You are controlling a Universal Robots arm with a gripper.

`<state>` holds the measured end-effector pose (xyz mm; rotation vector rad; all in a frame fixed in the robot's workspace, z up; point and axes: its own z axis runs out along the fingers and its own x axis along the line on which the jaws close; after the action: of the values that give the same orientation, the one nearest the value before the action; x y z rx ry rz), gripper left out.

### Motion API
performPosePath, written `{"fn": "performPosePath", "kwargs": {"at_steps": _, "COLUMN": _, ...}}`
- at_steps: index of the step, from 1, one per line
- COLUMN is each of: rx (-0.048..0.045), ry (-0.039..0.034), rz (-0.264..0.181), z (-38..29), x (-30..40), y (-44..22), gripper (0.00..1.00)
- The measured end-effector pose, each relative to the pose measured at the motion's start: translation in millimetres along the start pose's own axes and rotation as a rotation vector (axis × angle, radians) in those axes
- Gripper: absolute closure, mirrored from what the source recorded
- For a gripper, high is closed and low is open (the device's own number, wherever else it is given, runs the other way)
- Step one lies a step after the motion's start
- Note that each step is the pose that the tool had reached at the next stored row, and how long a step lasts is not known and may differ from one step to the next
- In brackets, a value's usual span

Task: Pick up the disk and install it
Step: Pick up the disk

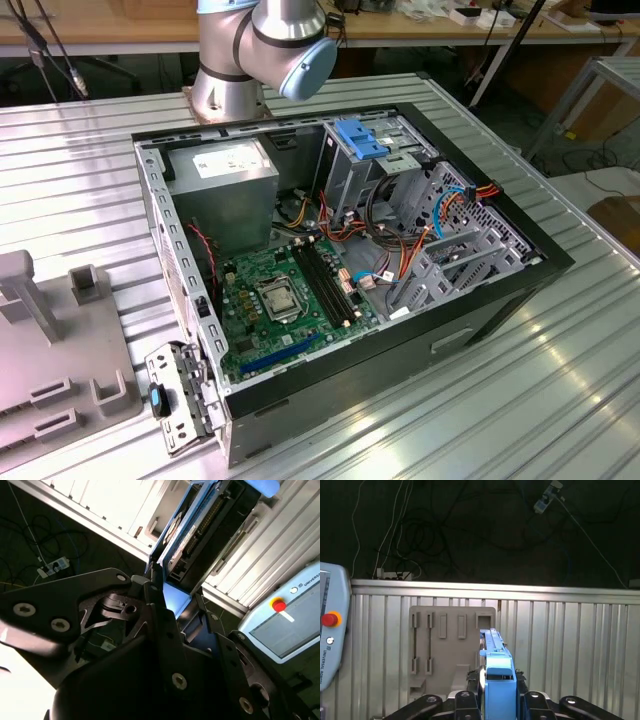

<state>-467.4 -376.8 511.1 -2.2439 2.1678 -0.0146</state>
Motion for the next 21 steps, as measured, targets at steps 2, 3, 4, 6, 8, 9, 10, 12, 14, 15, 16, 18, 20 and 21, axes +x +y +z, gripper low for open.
{"fn": "performPosePath", "kwargs": {"at_steps": 2, "rx": 0.0000, "ry": 0.0001, "rz": 0.000, "z": -3.6, "x": 0.0, "y": -0.1, "gripper": 0.63}}
{"fn": "performPosePath", "kwargs": {"at_steps": 3, "rx": 0.0000, "ry": 0.0000, "rz": 0.000, "z": -6.3, "x": 0.0, "y": -0.2, "gripper": 0.63}}
{"fn": "performPosePath", "kwargs": {"at_steps": 4, "rx": 0.0000, "ry": 0.0000, "rz": 0.000, "z": -9.1, "x": -0.1, "y": -0.2, "gripper": 0.63}}
{"fn": "performPosePath", "kwargs": {"at_steps": 6, "rx": 0.0001, "ry": 0.0000, "rz": 0.000, "z": -14.3, "x": -0.1, "y": -0.3, "gripper": 0.63}}
{"fn": "performPosePath", "kwargs": {"at_steps": 8, "rx": 0.0001, "ry": 0.0000, "rz": 0.000, "z": -17.8, "x": -0.1, "y": -0.4, "gripper": 0.63}}
{"fn": "performPosePath", "kwargs": {"at_steps": 9, "rx": 0.0001, "ry": 0.0000, "rz": 0.000, "z": -19.3, "x": -0.1, "y": -0.4, "gripper": 0.63}}
{"fn": "performPosePath", "kwargs": {"at_steps": 10, "rx": 0.0001, "ry": 0.0000, "rz": 0.000, "z": -20.8, "x": -0.2, "y": -0.5, "gripper": 0.63}}
{"fn": "performPosePath", "kwargs": {"at_steps": 12, "rx": 0.0000, "ry": 0.0000, "rz": 0.000, "z": -24.0, "x": -0.2, "y": -0.5, "gripper": 0.63}}
{"fn": "performPosePath", "kwargs": {"at_steps": 14, "rx": 0.0000, "ry": 0.0001, "rz": 0.000, "z": -28.0, "x": -0.2, "y": -0.6, "gripper": 0.63}}
{"fn": "performPosePath", "kwargs": {"at_steps": 15, "rx": 0.0000, "ry": 0.0000, "rz": 0.000, "z": -29.5, "x": -0.2, "y": -0.7, "gripper": 0.63}}
{"fn": "performPosePath", "kwargs": {"at_steps": 16, "rx": 0.0001, "ry": 0.0000, "rz": 0.000, "z": -32.4, "x": -0.3, "y": -0.8, "gripper": 0.63}}
{"fn": "performPosePath", "kwargs": {"at_steps": 18, "rx": 0.0001, "ry": 0.0000, "rz": 0.000, "z": -37.5, "x": -0.3, "y": -0.9, "gripper": 0.63}}
{"fn": "performPosePath", "kwargs": {"at_steps": 20, "rx": 0.0000, "ry": 0.0000, "rz": 0.000, "z": -41.8, "x": -0.4, "y": -1.1, "gripper": 0.63}}
{"fn": "performPosePath", "kwargs": {"at_steps": 21, "rx": 0.0001, "ry": -0.0001, "rz": 0.000, "z": -44.5, "x": -0.4, "y": -1.1, "gripper": 0.63}}
